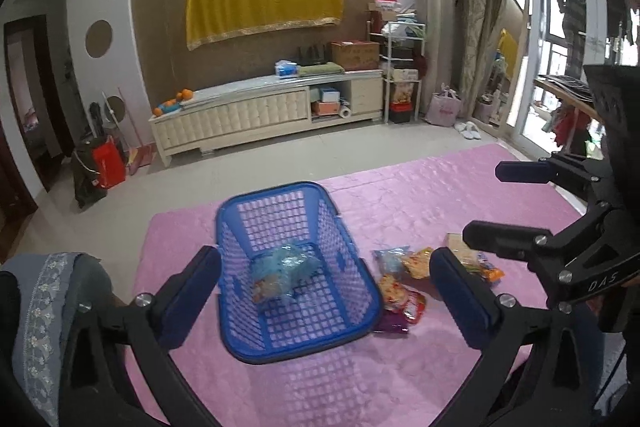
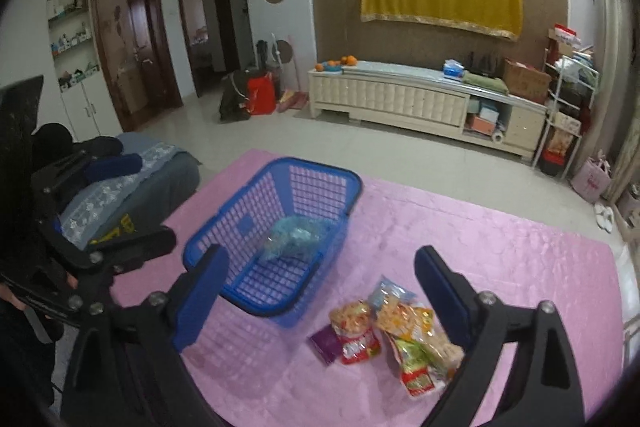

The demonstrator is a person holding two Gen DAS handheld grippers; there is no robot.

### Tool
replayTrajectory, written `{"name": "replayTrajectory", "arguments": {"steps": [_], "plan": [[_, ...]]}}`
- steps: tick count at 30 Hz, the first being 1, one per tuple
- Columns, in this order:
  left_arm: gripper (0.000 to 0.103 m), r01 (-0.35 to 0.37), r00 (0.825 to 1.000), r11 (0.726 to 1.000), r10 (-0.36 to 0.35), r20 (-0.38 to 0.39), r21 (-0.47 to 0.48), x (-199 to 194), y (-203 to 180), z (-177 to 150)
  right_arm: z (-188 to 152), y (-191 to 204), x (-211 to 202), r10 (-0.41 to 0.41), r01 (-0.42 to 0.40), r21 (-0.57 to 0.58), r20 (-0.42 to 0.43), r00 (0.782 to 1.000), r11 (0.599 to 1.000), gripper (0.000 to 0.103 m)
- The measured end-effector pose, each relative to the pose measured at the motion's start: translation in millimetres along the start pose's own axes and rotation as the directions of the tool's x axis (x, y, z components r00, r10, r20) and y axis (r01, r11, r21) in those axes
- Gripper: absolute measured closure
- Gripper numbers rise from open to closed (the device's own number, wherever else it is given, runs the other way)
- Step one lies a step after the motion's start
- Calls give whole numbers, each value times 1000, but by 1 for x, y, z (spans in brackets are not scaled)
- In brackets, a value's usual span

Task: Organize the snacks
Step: 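Withdraw both tools from the basket back toward the snack pile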

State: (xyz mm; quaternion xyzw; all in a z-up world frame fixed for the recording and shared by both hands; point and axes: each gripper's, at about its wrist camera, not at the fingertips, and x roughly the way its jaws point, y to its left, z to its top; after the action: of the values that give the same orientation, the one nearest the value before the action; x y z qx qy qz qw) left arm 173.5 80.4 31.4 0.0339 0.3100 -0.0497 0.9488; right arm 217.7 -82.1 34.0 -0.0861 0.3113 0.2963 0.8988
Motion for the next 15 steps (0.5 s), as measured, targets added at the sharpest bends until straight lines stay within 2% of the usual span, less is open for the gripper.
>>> {"name": "replayTrajectory", "arguments": {"steps": [7, 11, 15], "plan": [[0, 16, 999, 1000, -16, -39, 8, 13, -29, -5, -23, -31, -17, -88, 89, 20, -31, 996, 996, 0], [0, 26, 997, 1000, -25, -71, 10, 28, -46, -7, -37, -54, -22, -111, 115, 62, -64, 992, 991, 0], [0, 73, 991, 997, -73, -115, -1, 47, -65, -12, -54, -76, -24, -137, 146, 80, -110, 984, 986, 0]]}}
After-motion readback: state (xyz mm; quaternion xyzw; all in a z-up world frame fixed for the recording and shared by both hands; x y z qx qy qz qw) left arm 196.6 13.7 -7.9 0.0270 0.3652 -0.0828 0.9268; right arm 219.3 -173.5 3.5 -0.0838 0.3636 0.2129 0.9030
